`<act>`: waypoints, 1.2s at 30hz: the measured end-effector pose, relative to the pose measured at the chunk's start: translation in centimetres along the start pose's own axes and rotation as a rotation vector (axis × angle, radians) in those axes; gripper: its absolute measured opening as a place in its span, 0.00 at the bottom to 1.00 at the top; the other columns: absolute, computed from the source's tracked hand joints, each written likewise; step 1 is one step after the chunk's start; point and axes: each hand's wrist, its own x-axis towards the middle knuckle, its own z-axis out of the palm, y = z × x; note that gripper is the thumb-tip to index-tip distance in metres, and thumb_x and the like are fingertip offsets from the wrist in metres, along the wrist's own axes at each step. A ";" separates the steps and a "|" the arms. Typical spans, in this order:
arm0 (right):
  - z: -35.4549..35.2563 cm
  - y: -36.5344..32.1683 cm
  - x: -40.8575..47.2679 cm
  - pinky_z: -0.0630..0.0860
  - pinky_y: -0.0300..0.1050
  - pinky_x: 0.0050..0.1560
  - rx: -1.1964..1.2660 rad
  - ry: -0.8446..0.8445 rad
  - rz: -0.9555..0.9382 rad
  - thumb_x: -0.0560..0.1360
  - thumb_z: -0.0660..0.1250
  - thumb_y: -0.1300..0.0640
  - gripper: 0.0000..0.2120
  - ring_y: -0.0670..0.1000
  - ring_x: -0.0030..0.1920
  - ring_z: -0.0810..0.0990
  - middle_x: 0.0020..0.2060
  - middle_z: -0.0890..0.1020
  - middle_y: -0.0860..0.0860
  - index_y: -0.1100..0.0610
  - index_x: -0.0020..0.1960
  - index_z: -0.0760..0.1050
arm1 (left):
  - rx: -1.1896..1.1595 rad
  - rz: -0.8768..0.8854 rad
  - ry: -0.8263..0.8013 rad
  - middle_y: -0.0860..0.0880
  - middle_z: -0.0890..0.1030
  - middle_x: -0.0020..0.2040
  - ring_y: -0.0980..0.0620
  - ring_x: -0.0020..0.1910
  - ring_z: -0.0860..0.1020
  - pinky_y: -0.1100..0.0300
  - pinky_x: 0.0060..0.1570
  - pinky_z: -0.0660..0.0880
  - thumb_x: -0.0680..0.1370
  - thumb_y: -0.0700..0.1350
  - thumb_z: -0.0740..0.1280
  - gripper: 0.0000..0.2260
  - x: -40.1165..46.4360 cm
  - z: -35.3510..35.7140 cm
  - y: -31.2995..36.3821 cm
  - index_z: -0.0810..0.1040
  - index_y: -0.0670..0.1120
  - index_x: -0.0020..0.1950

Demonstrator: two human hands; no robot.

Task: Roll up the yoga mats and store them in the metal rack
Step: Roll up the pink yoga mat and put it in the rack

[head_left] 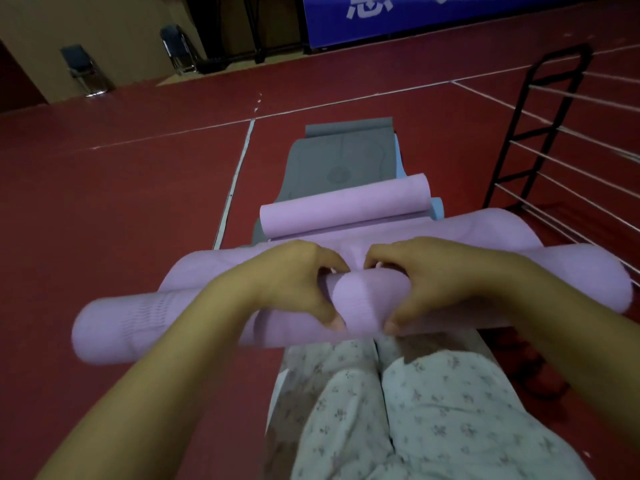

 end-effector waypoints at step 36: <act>-1.4 1.6 3.1 0.71 0.33 0.57 0.187 0.158 -0.130 0.59 0.75 0.44 0.28 0.32 0.55 0.74 0.52 0.76 0.30 0.37 0.59 0.74 | 0.168 0.160 0.388 0.49 0.78 0.56 0.44 0.52 0.78 0.46 0.49 0.77 0.66 0.63 0.65 0.24 -0.5 2.1 -0.6 0.70 0.61 0.62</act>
